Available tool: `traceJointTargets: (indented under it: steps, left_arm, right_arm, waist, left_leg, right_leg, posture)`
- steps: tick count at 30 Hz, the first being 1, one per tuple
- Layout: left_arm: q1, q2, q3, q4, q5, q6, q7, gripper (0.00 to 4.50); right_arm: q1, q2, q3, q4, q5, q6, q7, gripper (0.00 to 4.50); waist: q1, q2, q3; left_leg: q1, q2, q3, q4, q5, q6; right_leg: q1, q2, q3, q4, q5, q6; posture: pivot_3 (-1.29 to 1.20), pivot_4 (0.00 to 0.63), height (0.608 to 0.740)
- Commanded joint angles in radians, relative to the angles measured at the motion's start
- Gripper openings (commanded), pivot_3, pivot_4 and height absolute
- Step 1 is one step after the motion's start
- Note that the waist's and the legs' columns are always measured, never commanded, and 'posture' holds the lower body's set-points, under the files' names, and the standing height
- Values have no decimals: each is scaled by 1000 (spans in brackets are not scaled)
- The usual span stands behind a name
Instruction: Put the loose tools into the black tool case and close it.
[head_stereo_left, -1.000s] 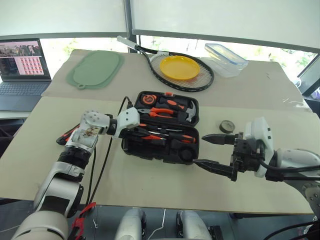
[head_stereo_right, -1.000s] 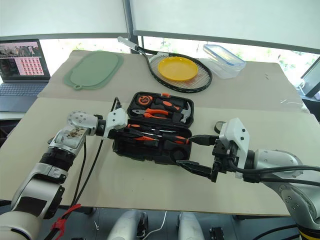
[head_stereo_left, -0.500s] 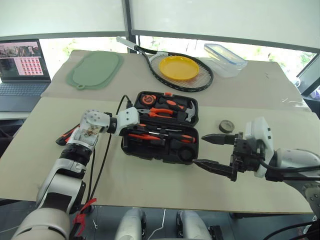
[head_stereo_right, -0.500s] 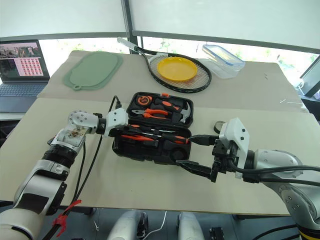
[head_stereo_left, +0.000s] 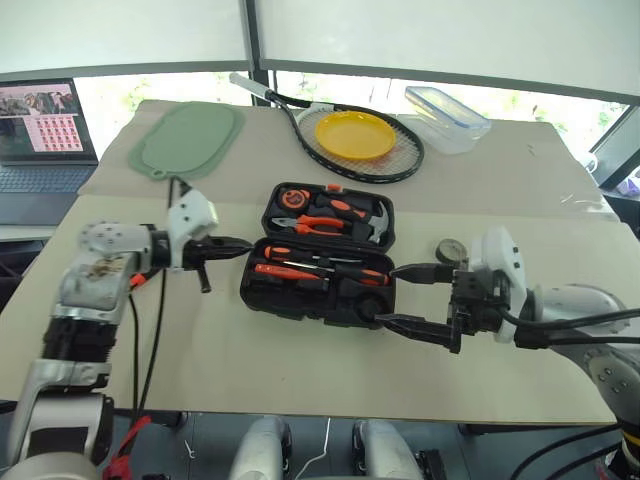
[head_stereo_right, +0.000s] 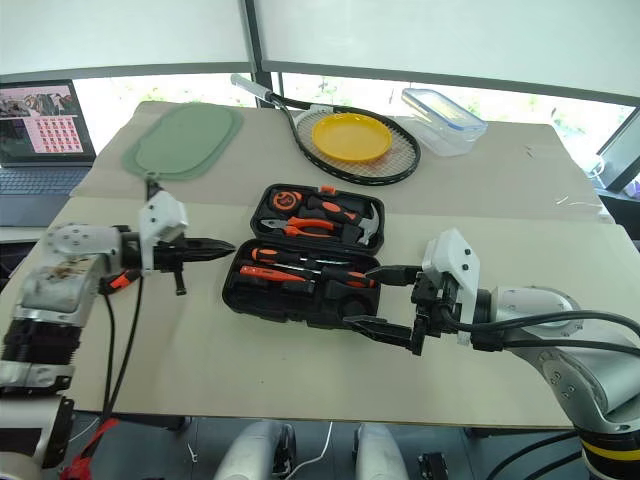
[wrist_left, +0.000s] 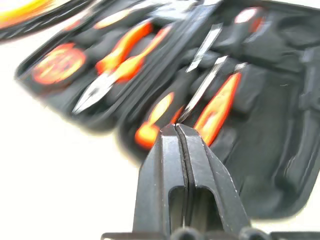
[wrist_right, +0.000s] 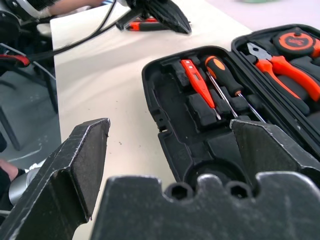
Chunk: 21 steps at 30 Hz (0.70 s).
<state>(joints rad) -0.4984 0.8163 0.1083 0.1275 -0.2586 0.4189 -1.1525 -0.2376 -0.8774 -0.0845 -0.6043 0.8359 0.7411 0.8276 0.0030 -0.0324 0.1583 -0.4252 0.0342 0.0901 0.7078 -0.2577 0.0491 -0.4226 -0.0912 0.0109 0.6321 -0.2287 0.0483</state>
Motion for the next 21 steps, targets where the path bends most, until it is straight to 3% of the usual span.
traceJointTargets:
  steps: [1, 5, 8, 12, 16, 21]
  left_arm:
    - [163, 94, 209, -71, -40, 70, 63, 1942]
    - [536, 126, 556, -73, -44, 51, 61, 3286]
    - [669, 119, 653, -68, -51, 28, 58, 4335]
    - [697, 137, 674, -78, -72, 44, 73, 4436]
    - [632, 202, 605, -62, -77, 67, 67, 4436]
    - [400, 341, 334, 74, -12, 95, 18, 4436]
  right_arm:
    - [-72, 1, -7, 8, -7, -34, 37, 4500]
    - [-171, 4, 3, 60, 20, -15, 84, 4500]
    - [-191, 2, 19, 73, 12, -21, 119, 4500]
    - [-204, 10, 46, 89, -10, -29, 151, 4500]
    - [-213, 18, 62, 102, -26, -35, 166, 4500]
    - [-204, 23, 55, 69, -11, -17, 170, 4500]
  waist:
    - [-10, 0, 0]
    - [-33, 0, 0]
    - [-17, -2, 1]
    - [18, -2, 0]
    - [20, -4, -1]
    - [15, -4, -1]
  left_leg:
    - [0, 0, 0, 0, 0, 0]
    - [4, 2, 5, -8, 0, -1]
    - [5, 2, 4, -11, 1, -3]
    - [8, 1, 0, -11, 2, -5]
    - [9, 0, 1, -12, -2, -12]
    - [9, 0, 2, -13, 3, -5]
  right_leg:
    - [0, 0, 0, 0, 0, 0]
    - [-2, -2, 1, -2, 0, -2]
    - [-2, -3, -2, -2, -1, -4]
    - [-1, -7, -8, -2, -2, -7]
    - [-1, -15, -15, -2, -4, -13]
    - [1, -17, -24, 0, 0, -10]
  posture:
    - [0, 150, 738]
    - [0, 150, 738]
    - [0, 150, 738]
    - [0, 150, 738]
    - [0, 150, 738]
    - [0, 150, 738]
